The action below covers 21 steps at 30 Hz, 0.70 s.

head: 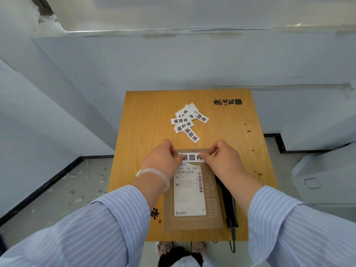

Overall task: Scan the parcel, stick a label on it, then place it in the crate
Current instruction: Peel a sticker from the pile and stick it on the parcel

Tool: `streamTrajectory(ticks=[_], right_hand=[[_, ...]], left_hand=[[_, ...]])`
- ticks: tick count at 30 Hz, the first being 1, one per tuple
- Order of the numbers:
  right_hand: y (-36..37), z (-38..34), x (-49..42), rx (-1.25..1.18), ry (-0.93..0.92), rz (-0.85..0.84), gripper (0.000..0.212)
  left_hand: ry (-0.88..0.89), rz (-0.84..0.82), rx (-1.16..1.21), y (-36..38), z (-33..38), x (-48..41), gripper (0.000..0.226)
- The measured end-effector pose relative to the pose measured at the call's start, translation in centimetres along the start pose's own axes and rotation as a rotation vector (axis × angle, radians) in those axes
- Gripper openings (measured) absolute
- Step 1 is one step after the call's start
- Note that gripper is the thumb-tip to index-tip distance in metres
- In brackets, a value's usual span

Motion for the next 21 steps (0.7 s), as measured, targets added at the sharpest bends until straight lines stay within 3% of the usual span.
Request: streamTrajectory(ticks=[7, 12, 17, 21], right_hand=[[0.0, 0.3, 0.3, -0.041, 0.034, -0.027, 0.03], [-1.0, 0.9, 2.7, 0.001, -0.077, -0.017, 0.036], [-0.2, 2.1, 6.9, 0.118, -0.238, -0.129, 0.059], [0.9, 2.4, 8.1, 0.164, -0.244, -0.207, 0.072]], left_hand=[[0.004, -0.013, 0.111, -0.2, -1.1, -0.1, 0.027], [0.086, -0.001, 0.218, -0.8, -2.2, 1.2, 0.033], [0.176, 0.017, 0.105, -0.1, -4.3, 5.4, 0.065], [0.096, -0.22, 0.038, 1.7, -5.1, 7.8, 0.09]])
Point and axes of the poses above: each hand's wrist, its own x-axis away from the middle knuckle, its own y-axis out of the palm, z = x × y, the point moved 1 cm from there along -x, towards the middle knuckle, and after that the axes turned 7 degrees about x, right-handed, at the moved point
